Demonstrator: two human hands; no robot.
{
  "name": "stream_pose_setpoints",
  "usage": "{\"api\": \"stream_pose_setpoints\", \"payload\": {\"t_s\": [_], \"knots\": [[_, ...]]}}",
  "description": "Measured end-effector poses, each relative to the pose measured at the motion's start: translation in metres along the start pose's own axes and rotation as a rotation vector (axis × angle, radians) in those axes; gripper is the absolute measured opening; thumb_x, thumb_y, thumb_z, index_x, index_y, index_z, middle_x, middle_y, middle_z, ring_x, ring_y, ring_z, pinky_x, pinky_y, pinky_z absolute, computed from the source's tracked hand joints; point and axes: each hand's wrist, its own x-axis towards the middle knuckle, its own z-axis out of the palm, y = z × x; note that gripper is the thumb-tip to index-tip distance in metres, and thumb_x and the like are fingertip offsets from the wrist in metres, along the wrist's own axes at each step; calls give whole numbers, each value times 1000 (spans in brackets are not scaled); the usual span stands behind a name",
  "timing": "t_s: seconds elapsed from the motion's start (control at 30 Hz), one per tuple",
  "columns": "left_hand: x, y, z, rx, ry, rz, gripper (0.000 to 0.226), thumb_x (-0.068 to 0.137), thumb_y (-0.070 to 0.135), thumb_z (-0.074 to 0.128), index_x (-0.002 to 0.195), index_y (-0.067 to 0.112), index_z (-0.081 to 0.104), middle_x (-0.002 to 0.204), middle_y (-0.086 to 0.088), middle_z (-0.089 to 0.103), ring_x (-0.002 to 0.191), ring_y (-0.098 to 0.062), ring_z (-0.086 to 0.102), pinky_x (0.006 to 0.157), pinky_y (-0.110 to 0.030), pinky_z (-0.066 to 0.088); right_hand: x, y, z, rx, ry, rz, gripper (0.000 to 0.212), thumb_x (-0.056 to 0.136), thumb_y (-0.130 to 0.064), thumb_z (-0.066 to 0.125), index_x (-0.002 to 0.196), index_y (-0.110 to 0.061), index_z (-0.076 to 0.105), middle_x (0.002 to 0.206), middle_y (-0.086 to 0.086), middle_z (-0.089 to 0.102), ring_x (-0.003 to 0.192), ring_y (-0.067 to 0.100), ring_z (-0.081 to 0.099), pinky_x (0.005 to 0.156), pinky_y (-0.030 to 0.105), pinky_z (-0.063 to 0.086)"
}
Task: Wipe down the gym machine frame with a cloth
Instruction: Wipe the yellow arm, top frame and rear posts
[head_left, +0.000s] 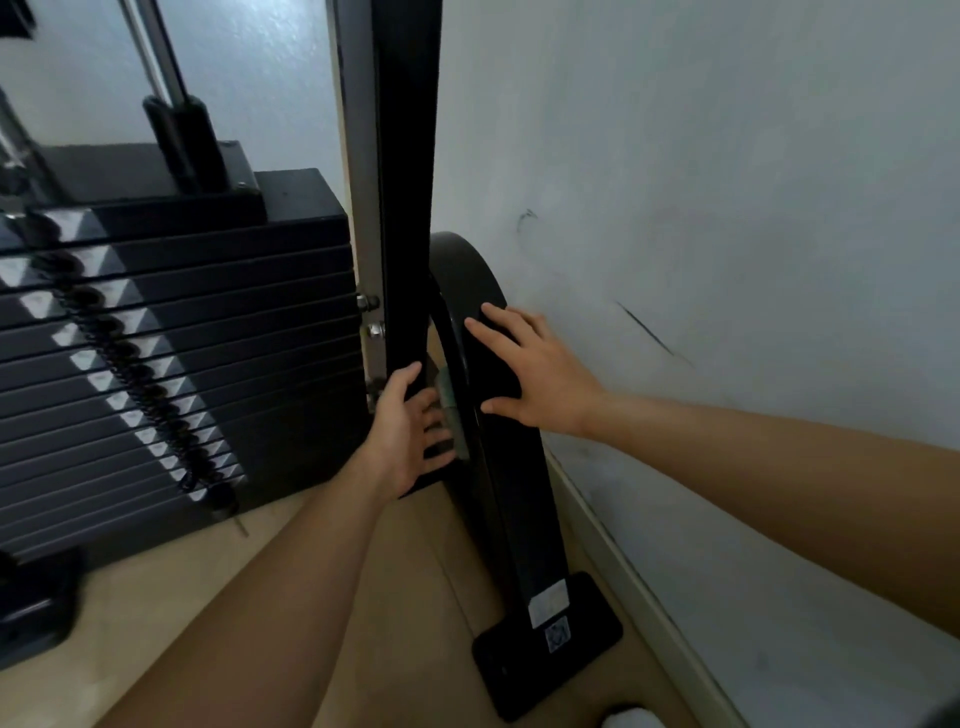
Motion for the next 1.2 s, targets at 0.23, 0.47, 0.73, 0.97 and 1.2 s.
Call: {"api": "stream_pose_setpoints", "payload": {"t_s": [0.23,0.47,0.73,0.97,1.2], "knots": [[-1,-35,2,65,4,-113,68,88,76,37,121,26,70,121,-6,72,114,-27,64,88,-43,46,1,2,2,5,-8,7,104,78,-50,79,160,-26,19,166,1,16,147,27,14,113,53,39],[0,-41,-5,-20,-6,-114,76,87,77,36,124,20,70,122,-10,72,115,-31,64,90,-42,45,-3,2,3,21,7,-1,100,80,-48,78,160,-23,22,167,2,15,151,27,13,115,51,37],[3,-21,-7,-195,9,60,70,89,71,40,135,24,63,130,-6,69,123,-29,60,103,-42,44,-17,-2,9,33,61,-25,91,80,-41,81,155,-16,35,163,7,27,148,32,22,116,51,36],[-2,-64,9,14,57,-117,65,94,66,40,128,17,67,123,-13,69,105,-29,65,75,-36,46,-18,0,11,24,68,-36,90,79,-42,81,154,-13,38,160,13,32,143,39,29,116,50,35],[-9,-119,-5,-87,4,-262,69,90,77,33,84,24,77,72,-1,67,70,-20,63,75,-35,45,-20,3,7,5,14,-65,95,80,-42,81,157,-15,32,164,11,24,149,36,22,114,52,36]]}}
